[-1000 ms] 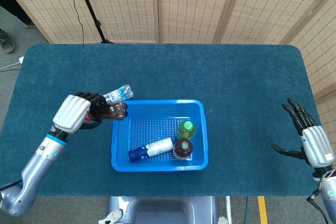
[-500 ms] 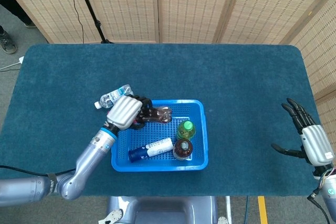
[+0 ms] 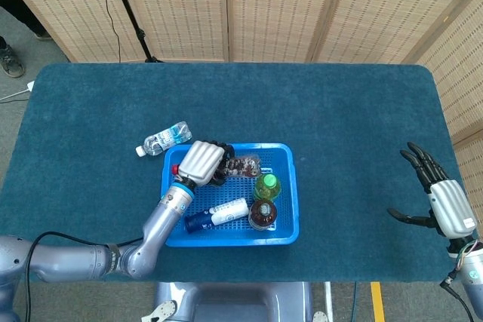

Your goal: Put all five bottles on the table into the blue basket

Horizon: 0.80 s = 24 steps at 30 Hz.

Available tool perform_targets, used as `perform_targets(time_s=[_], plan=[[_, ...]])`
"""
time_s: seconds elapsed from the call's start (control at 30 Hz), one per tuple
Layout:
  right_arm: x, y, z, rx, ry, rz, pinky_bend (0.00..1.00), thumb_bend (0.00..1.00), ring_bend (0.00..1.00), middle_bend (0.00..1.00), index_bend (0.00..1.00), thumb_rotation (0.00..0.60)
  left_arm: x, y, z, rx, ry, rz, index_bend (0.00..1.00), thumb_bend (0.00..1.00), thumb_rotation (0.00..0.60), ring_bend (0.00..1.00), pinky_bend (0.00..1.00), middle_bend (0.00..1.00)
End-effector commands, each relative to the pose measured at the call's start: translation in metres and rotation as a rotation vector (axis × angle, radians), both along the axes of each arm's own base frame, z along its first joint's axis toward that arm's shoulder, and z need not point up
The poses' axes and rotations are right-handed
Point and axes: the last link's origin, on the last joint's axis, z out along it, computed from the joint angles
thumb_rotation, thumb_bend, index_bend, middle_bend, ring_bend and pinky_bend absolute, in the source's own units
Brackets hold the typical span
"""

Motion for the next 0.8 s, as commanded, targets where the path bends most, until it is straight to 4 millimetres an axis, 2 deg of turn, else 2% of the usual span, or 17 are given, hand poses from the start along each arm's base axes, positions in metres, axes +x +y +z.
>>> perform_targets(time_s=[0.03,0.1,0.13,0.2,0.4,0.47,0.63,0.8], plan=[[0.0,0.0,0.0,0.003,-0.002,-0.001,0.13,0.0,0.0,0.0,0.01,0.6,-0.002,-0.002,-0.002,-0.021,0.013,0.004,0.17,0.27,0.6,0.04,0.22,0.07],[0.0,0.0,0.0,0.005,-0.004,0.0,0.14,0.0,0.0,0.0,0.01,0.6,-0.003,-0.004,-0.001,-0.035,0.016,0.006,0.05,0.25,0.6,0.0,0.09,0.0],[0.0,0.0,0.0,0.006,-0.004,-0.001,0.14,0.0,0.0,0.0,0.01,0.6,-0.004,-0.005,-0.001,-0.043,0.011,0.007,0.01,0.24,0.6,0.0,0.04,0.0],[0.0,0.0,0.0,0.008,-0.004,-0.001,0.14,0.0,0.0,0.0,0.01,0.6,-0.004,-0.006,0.001,-0.049,0.002,0.007,0.0,0.24,0.6,0.0,0.0,0.0],[0.001,0.001,-0.001,0.012,-0.003,0.001,0.14,0.0,0.0,0.0,0.01,0.6,-0.009,-0.007,0.017,-0.031,-0.032,0.01,0.0,0.23,0.6,0.0,0.0,0.0],[0.001,0.001,-0.002,0.015,-0.002,0.002,0.14,0.0,0.0,0.0,0.01,0.6,-0.014,-0.004,0.028,-0.001,-0.052,0.018,0.0,0.23,0.6,0.0,0.0,0.0],[0.002,0.002,-0.003,0.016,-0.001,0.007,0.14,0.0,0.0,0.0,0.01,0.6,-0.049,0.015,0.061,0.092,-0.079,0.119,0.0,0.22,0.6,0.0,0.0,0.0],[0.003,0.003,-0.003,0.016,-0.001,0.009,0.14,0.0,0.0,0.0,0.01,0.6,-0.084,0.033,0.082,0.129,-0.082,0.21,0.0,0.2,0.6,0.0,0.0,0.0]])
